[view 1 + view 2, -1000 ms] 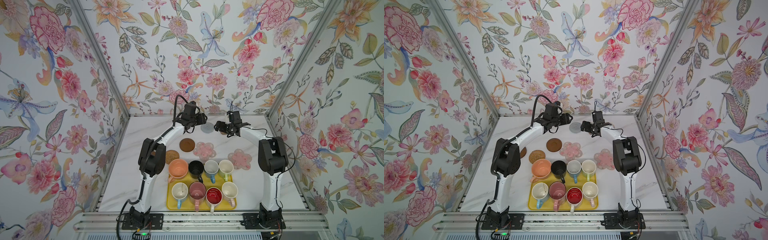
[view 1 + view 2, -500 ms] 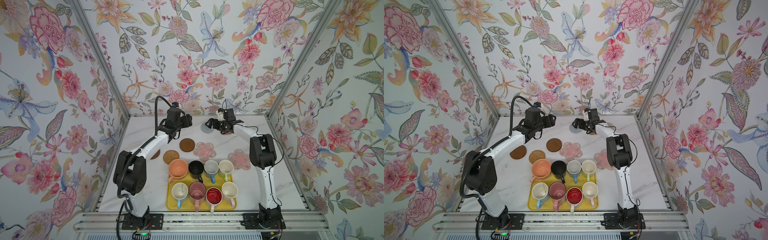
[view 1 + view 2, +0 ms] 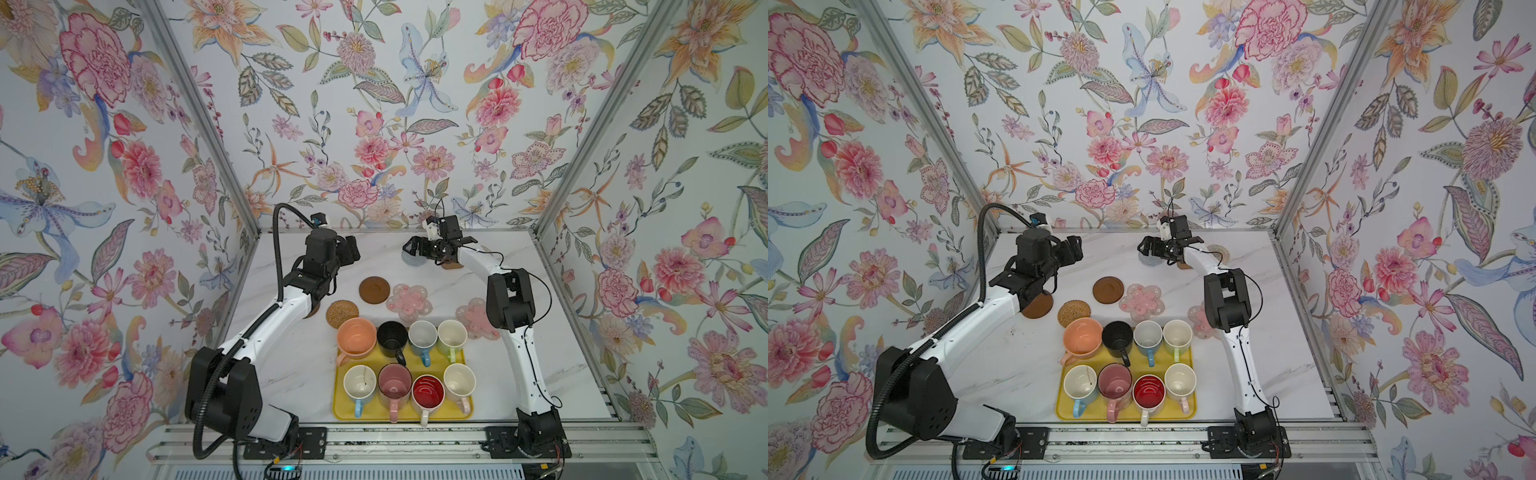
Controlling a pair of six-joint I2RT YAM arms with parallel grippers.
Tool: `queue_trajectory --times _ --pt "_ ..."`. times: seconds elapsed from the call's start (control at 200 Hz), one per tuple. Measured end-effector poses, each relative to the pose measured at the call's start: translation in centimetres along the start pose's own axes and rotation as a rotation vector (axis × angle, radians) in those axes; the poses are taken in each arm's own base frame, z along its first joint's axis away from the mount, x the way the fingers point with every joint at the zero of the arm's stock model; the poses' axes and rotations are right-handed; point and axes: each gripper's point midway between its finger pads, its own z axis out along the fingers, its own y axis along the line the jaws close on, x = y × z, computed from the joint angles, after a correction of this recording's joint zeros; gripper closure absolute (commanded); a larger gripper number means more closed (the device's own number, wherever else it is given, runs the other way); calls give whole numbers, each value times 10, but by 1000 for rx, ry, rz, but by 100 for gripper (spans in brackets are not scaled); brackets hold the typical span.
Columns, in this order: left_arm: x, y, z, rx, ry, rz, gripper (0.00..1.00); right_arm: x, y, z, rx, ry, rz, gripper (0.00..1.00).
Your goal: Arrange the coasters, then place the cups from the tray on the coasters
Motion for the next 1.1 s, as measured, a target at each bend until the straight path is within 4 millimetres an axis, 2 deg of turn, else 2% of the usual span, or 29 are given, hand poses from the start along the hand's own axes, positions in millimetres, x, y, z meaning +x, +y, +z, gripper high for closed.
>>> queue_trajectory --times 0.125,0.305,0.46,0.681,0.911,1.101 --pt "-4 9 -9 -27 -25 -2 13 4 5 8 0 14 -9 1" --pt "3 20 -9 -59 -19 -1 12 7 8 18 32 26 -33 1" --pt "8 26 -10 -72 -11 -1 11 4 7 15 78 26 -41 1" --pt "8 30 -13 -78 -14 -4 10 9 -5 14 137 40 -30 1" --pt "5 33 -14 -83 -22 -9 9 9 -7 15 158 36 -39 1" --pt "11 37 -15 -91 -11 -7 9 12 -9 11 182 35 -51 1"
